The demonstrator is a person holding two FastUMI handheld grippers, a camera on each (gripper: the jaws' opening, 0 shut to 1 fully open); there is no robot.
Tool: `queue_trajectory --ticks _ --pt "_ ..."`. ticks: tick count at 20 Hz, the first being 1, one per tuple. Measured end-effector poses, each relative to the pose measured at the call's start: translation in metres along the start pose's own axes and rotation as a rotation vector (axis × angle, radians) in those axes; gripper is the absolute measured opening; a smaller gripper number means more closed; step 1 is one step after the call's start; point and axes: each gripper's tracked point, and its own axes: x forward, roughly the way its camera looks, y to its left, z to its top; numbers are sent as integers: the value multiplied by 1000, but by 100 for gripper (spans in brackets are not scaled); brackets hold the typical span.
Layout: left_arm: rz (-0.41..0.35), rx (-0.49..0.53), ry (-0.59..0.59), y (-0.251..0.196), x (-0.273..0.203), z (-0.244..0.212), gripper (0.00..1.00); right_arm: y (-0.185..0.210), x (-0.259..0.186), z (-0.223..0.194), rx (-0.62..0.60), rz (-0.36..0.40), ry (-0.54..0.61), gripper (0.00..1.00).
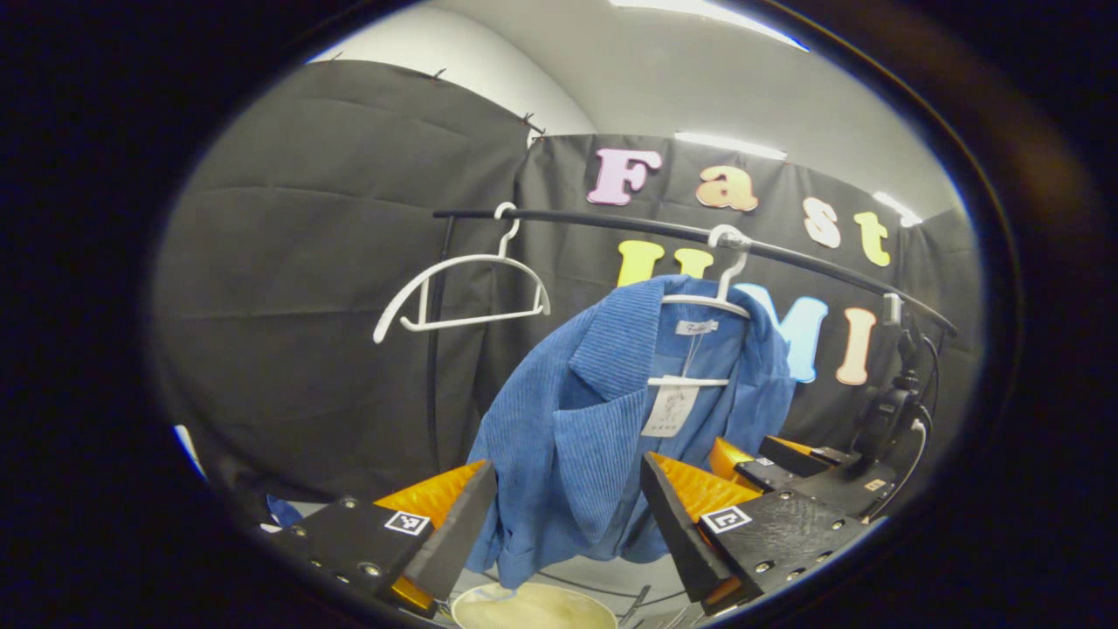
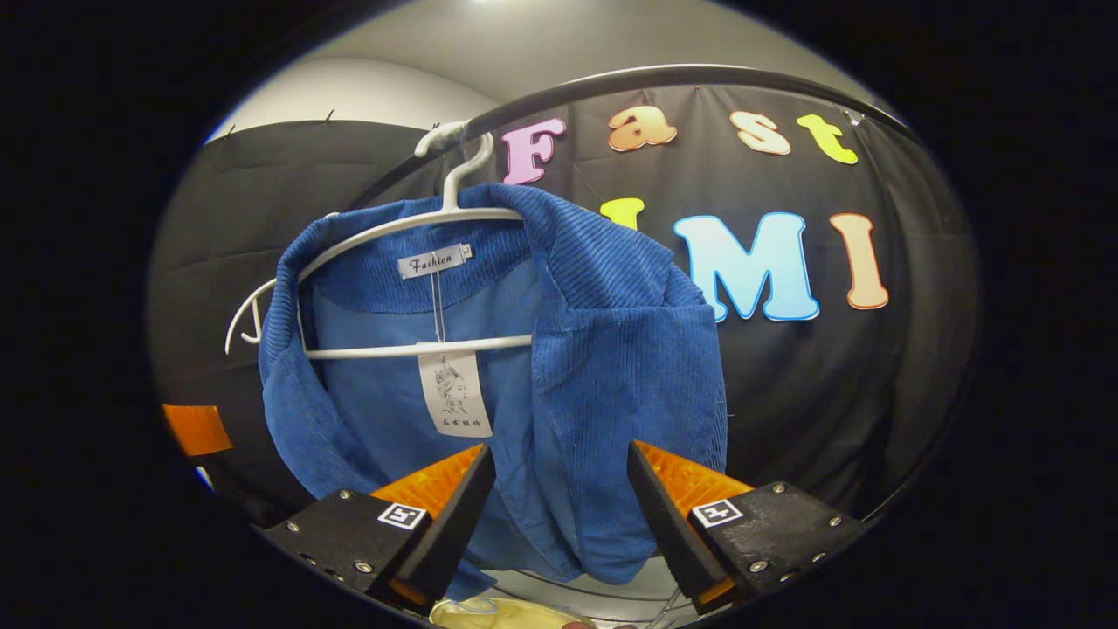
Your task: Grasp the clothes on the hanger with both hands and then place them into the laundry hamper below.
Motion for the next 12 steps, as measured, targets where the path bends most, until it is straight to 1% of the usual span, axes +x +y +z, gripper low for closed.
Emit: queue_trajectory --ticks 2,3,4,5,8,9,10,11,12 --pt "32 1 4 -6 13 -2 100 -1 14 -2 -6 12 -3 95" --pt "46 -5 8 -9 22 -4 96 -2 20 -2 -11 16 -4 95" --pt "51 -20 10 -15 32 -5 96 -6 25 -1 -18 15 -10 95" --pt "54 -36 14 -21 40 -6 100 -9 29 -2 -21 17 -14 95" --pt "90 -42 19 -27 64 -12 100 -15 39 -7 14 37 -5 95" --pt "95 -39 17 -29 68 -12 96 -18 42 -10 27 40 1 95" --pt "111 -34 14 -28 74 -12 100 -20 46 -13 37 43 5 95" --pt "133 -26 18 -27 78 -14 96 -21 49 -14 45 50 11 94" --pt "172 -15 20 -22 82 -16 100 -22 53 -15 46 55 17 94"
